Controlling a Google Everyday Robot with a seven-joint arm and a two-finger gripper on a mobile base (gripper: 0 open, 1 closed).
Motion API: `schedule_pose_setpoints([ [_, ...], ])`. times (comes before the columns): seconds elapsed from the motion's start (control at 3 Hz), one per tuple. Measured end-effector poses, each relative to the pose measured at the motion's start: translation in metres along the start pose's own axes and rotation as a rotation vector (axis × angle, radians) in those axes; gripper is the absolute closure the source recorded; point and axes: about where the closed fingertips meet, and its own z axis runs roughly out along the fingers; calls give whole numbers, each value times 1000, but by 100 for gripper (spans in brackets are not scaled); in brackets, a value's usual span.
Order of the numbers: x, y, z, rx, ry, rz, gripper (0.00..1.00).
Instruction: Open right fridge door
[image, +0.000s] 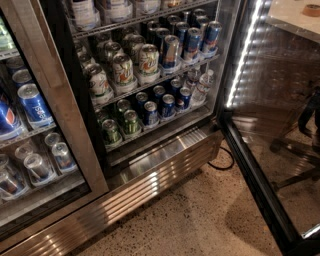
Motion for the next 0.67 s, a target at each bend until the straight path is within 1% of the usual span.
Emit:
schedule_pose_setpoints([
  [0.33, -16, 12, 18, -27, -30, -39, 0],
  [0.67, -16, 12, 18, -27, -30, -39, 0],
])
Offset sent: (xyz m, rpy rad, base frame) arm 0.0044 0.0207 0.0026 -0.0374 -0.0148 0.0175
